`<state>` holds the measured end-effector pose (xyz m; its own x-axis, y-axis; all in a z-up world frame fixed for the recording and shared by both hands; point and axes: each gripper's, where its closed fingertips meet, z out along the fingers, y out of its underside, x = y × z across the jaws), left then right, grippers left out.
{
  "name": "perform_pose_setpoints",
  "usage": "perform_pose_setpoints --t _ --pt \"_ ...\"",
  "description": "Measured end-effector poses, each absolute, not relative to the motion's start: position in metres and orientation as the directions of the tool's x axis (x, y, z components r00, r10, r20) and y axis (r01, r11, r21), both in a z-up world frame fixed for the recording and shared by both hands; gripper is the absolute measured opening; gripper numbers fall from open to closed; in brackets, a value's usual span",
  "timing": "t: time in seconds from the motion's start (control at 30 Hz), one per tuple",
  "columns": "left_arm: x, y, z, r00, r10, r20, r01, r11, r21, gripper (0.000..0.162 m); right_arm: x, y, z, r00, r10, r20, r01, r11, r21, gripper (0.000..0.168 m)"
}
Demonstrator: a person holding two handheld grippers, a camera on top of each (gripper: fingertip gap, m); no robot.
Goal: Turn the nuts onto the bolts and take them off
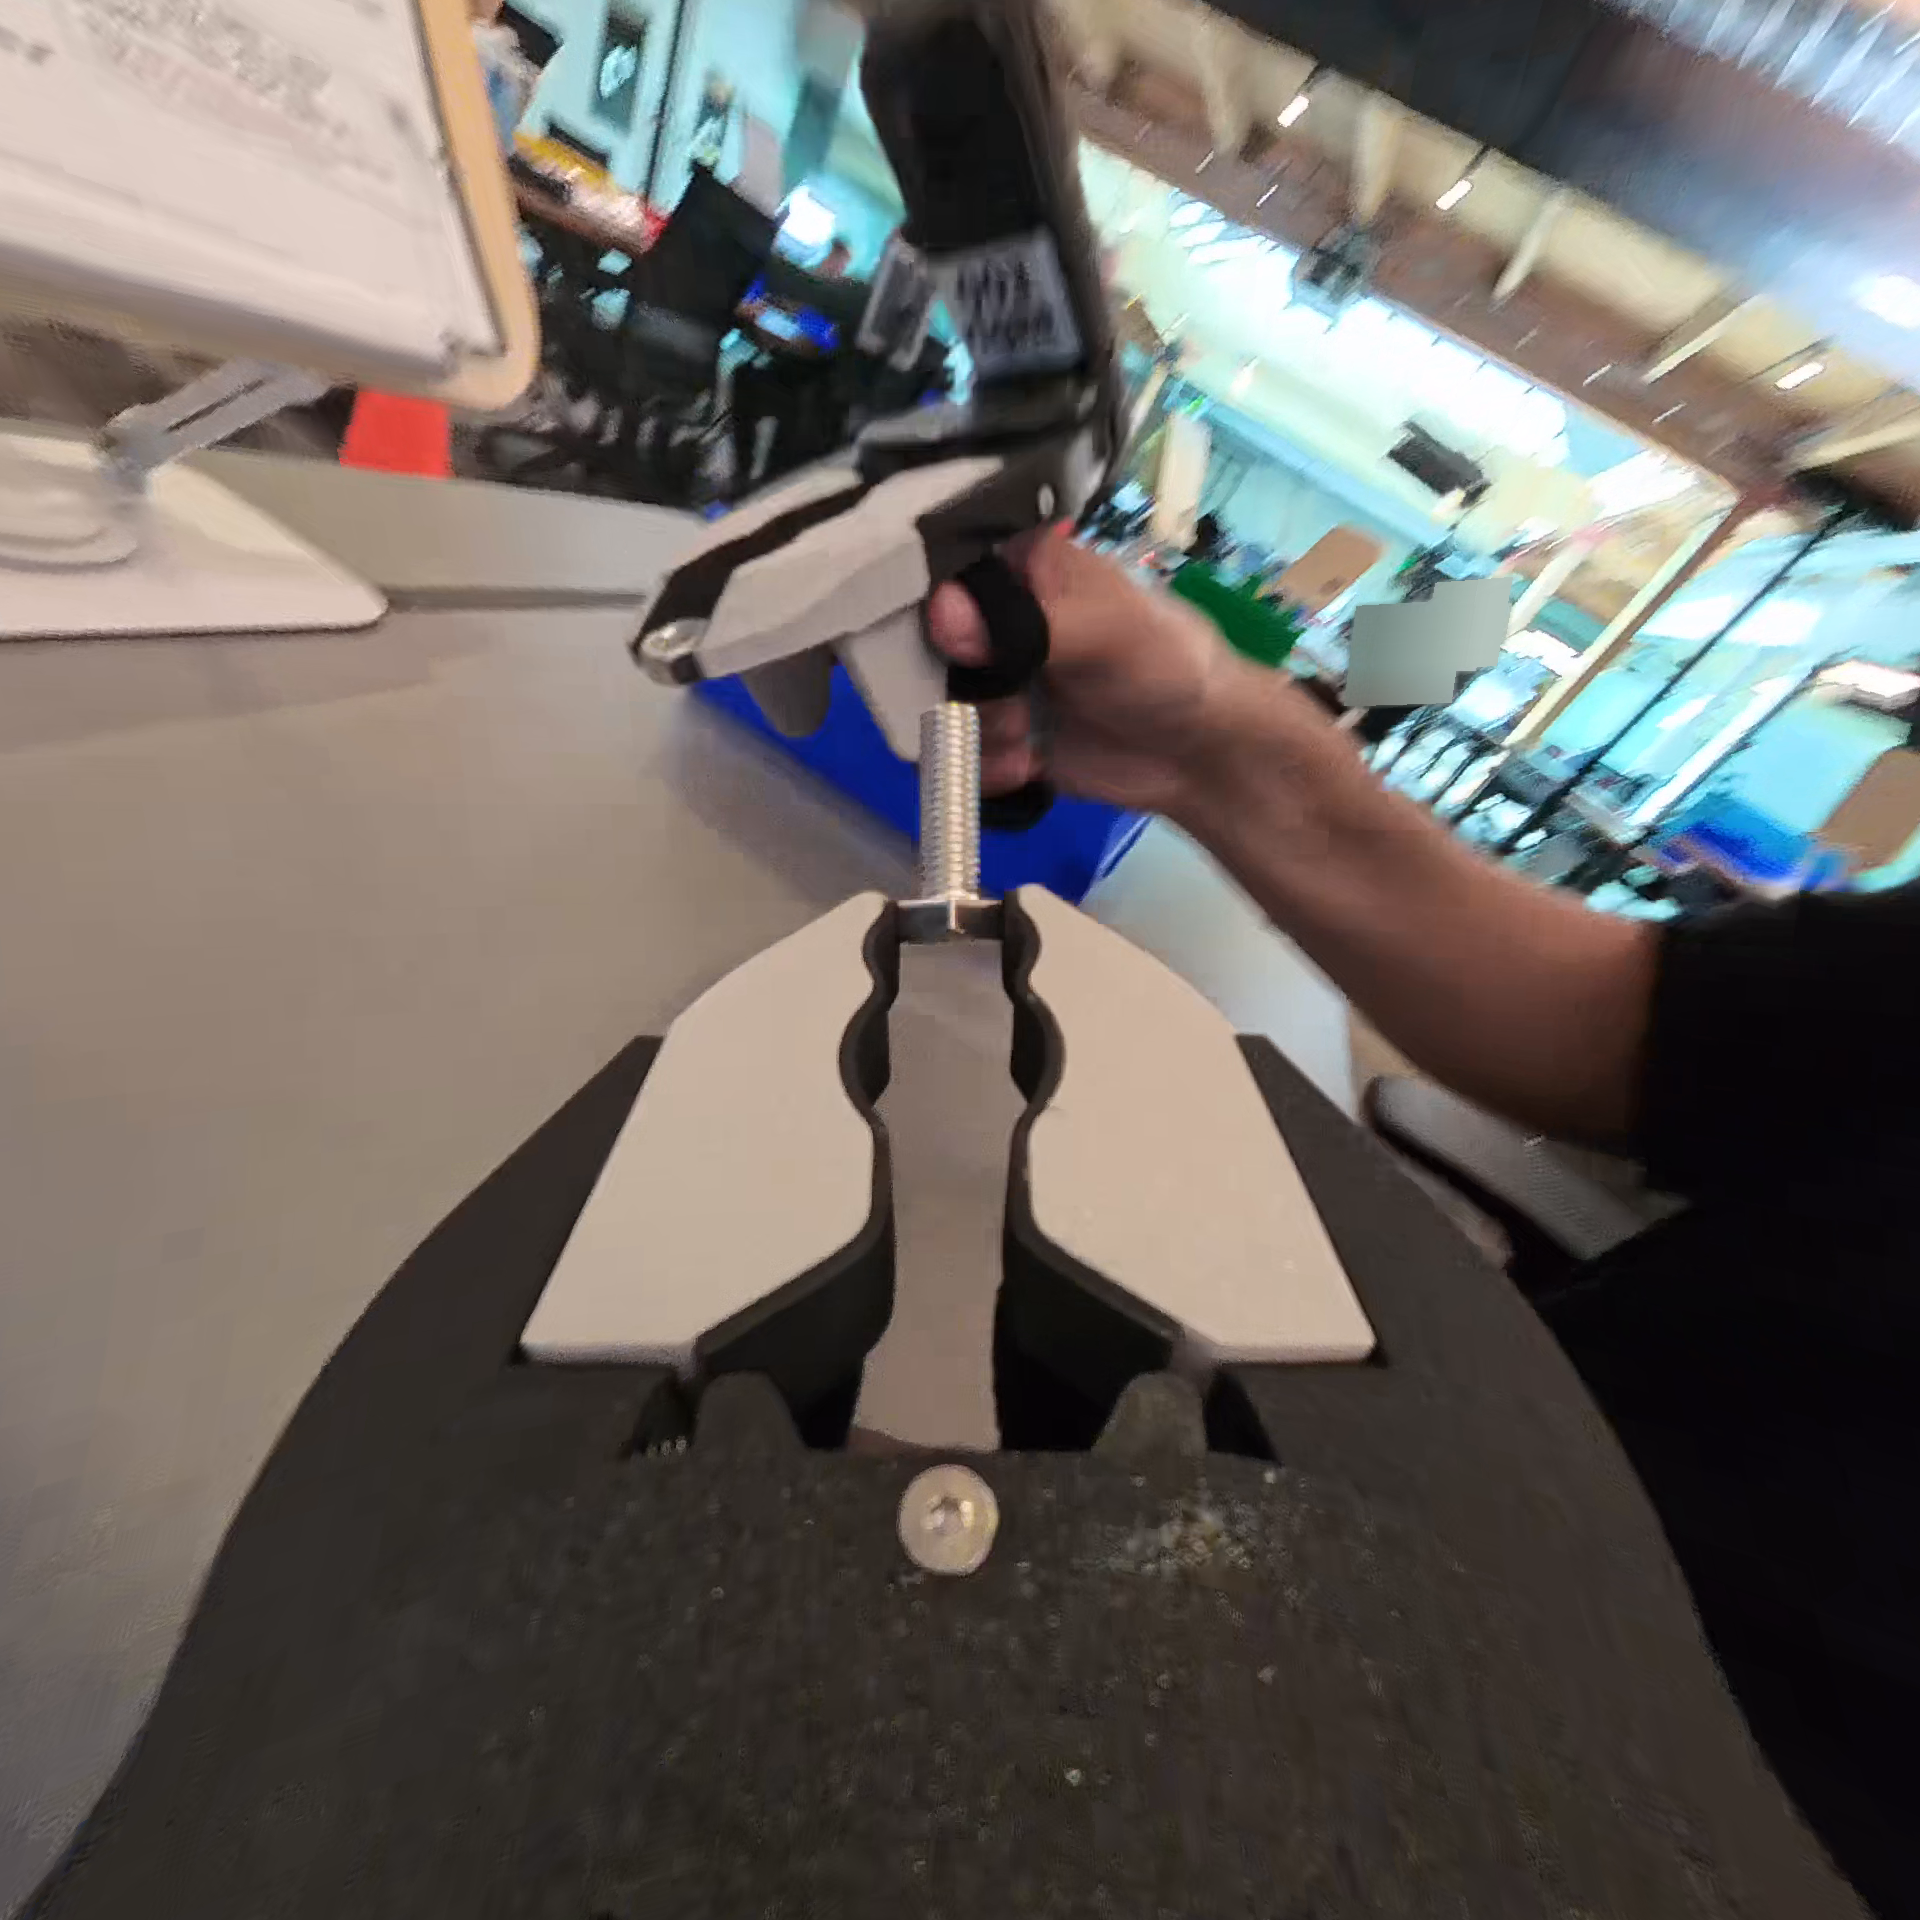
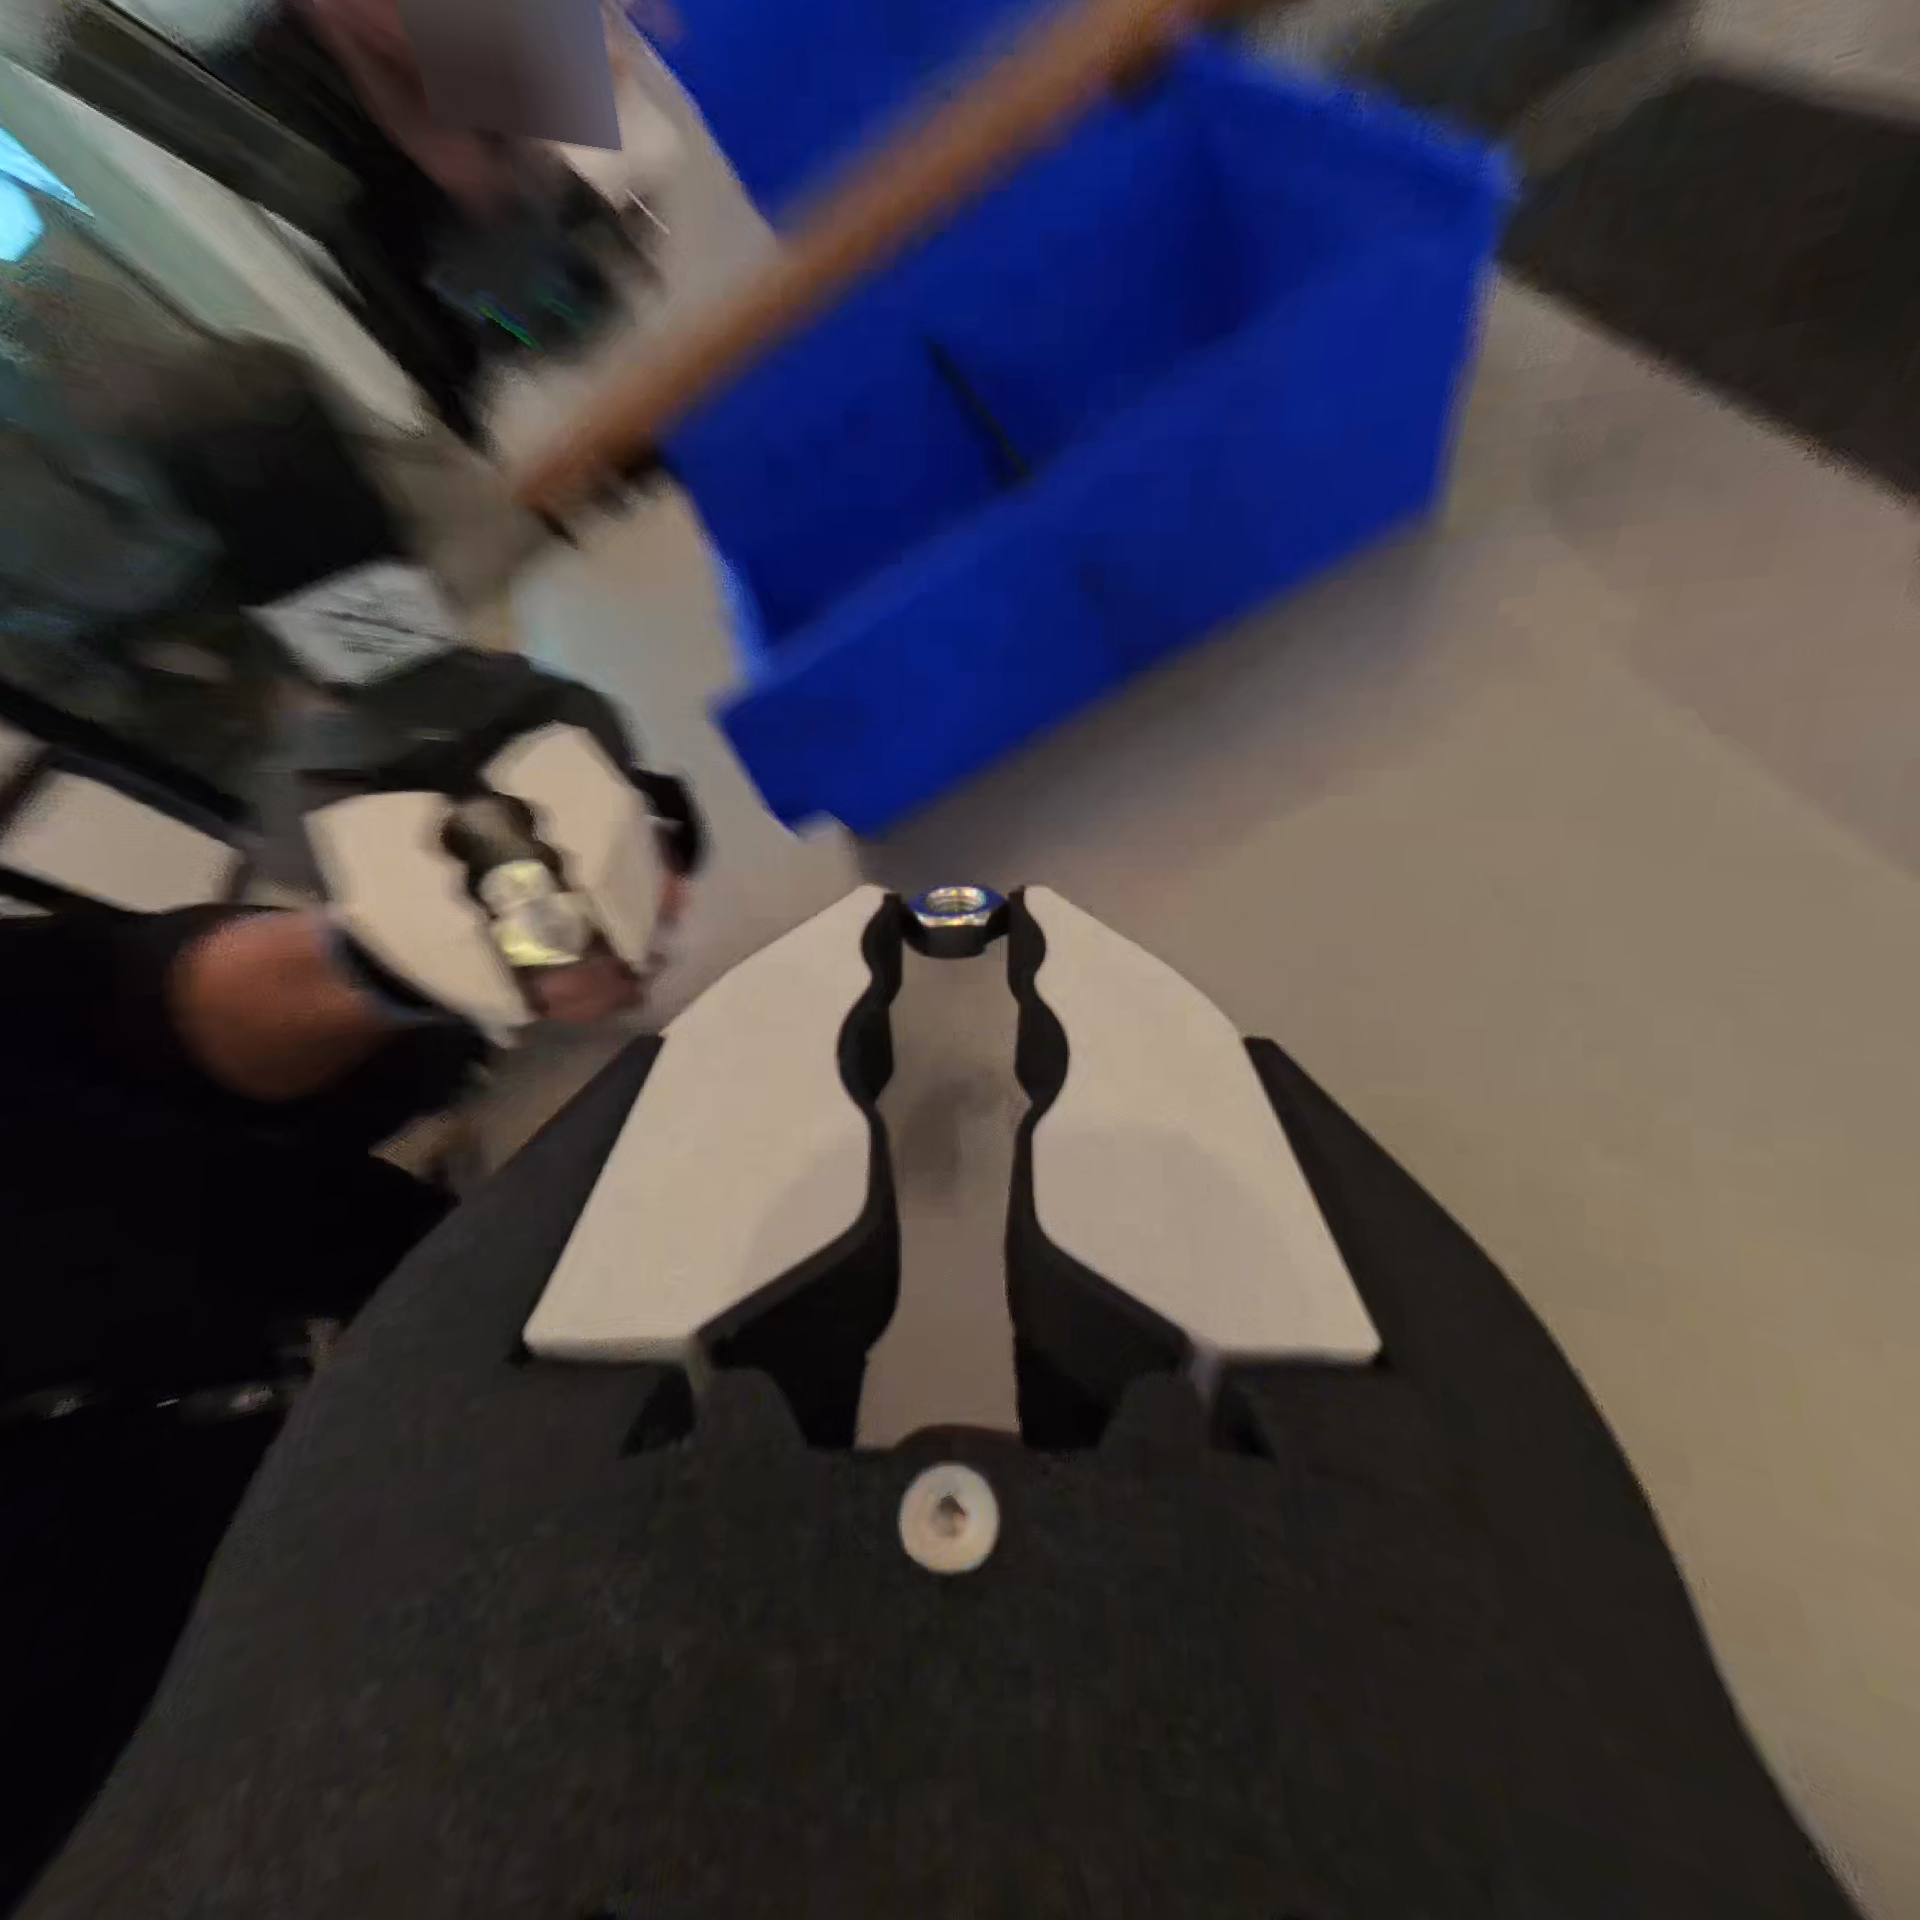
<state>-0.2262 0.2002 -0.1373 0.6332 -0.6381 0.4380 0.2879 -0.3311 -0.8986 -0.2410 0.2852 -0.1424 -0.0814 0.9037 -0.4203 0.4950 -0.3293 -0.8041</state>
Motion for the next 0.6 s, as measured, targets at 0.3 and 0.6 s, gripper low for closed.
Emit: perform_pose_setpoints --t 0.3,0.6 --pt "-0.193 0.207 -0.053 0.246 -0.869 0.430 0.313 -0.348 -0.884 0.018 -0.197 0.247 -0.017 -0.683 0.647 -0.338 -0.122 -0.557 -0.822 0.019" --pt "-0.165 0.205 -0.019 -0.076 -0.881 0.467 0.409 -0.455 -0.791 0.017 -0.183 0.219 0.014 -0.849 0.484 -0.211 -0.173 -0.633 -0.755 0.019"
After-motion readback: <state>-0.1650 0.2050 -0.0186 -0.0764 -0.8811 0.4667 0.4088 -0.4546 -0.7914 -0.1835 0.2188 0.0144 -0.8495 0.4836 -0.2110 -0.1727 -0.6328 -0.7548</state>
